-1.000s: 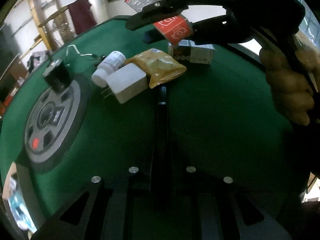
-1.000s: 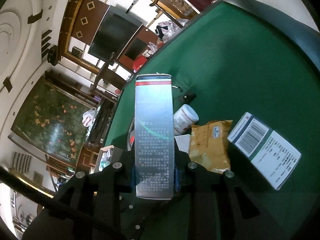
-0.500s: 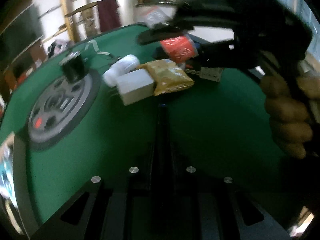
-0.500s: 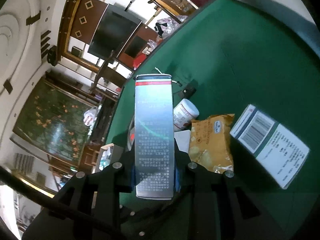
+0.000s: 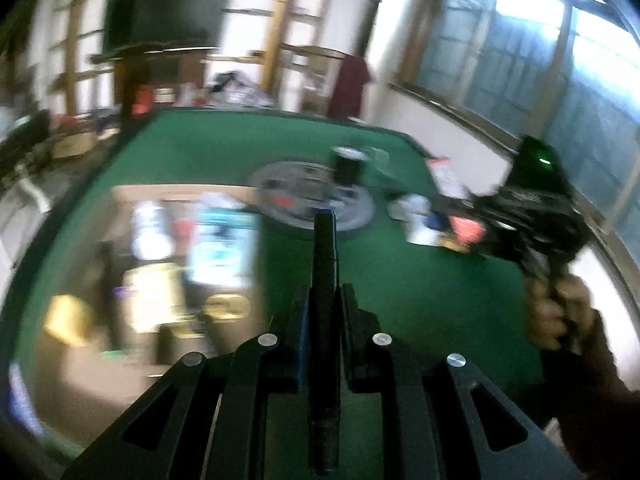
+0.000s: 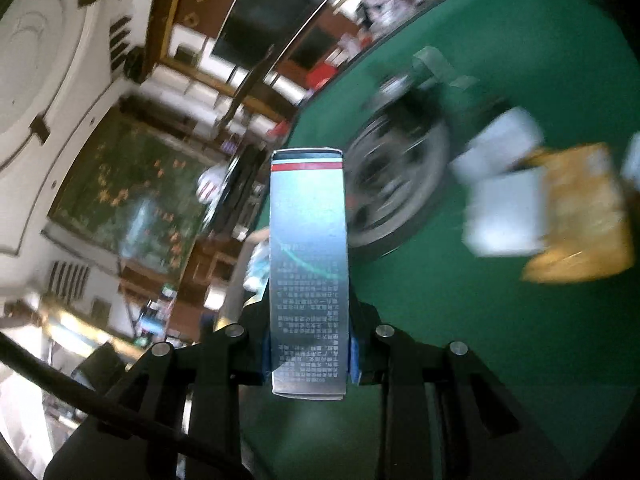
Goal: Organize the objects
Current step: 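Release the silver box into the cardboard box with right tool while left tool releases a black marker there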
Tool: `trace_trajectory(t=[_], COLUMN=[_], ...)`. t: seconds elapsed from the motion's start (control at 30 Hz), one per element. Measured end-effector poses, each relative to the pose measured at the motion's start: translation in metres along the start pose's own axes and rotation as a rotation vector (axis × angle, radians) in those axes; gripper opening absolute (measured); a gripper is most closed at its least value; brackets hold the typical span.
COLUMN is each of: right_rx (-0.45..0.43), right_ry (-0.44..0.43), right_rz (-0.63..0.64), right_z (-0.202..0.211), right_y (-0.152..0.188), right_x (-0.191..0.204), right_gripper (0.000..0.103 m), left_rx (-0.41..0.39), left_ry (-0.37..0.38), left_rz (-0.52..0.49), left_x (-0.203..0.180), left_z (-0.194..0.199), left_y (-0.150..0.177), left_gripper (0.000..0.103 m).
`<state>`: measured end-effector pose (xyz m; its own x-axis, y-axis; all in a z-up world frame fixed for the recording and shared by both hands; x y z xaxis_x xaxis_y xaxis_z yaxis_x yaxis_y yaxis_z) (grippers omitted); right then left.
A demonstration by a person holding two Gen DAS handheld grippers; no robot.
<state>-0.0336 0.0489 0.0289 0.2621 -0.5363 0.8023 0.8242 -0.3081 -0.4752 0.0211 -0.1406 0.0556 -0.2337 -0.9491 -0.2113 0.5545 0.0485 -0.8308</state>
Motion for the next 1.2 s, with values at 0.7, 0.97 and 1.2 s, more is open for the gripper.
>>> trace_trajectory(t=[0.7, 0.97, 1.2], right_rx=[0.299, 0.340, 0.340], right_ry=[0.094, 0.130, 0.154], right_rz=[0.156, 0.172, 0.160], right_z=[-0.177, -0.189, -0.199], right_y=[0.095, 0.104, 0.102], right_x=[0.088, 0.079, 0.073], right_gripper=[0.025, 0.025, 0.025], left_rx=[0.163, 0.193, 0.175], left_ry=[-0.256, -0.311, -0.296], left_rz=[0.103, 0.120, 0.134], left_x=[0.181, 0.200, 0.201], left_z=[-0.079, -0.092, -0.083], left_y=[-0.005, -0.010, -0.013], left_gripper=[0.012, 0.012, 0.014])
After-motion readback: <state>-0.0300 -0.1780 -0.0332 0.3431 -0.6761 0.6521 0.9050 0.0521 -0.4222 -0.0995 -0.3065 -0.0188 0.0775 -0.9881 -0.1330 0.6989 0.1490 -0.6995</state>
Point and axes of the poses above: each gripper's, at about its wrist camera, not at the fingertips, and z roughly against the way its jaws point, x to its left, y to its underside, the point moved 8 cm from there along -z, roughly the way its jaws point, and after that the axes turned 10 degrees about -x, right-handed, at the moved point
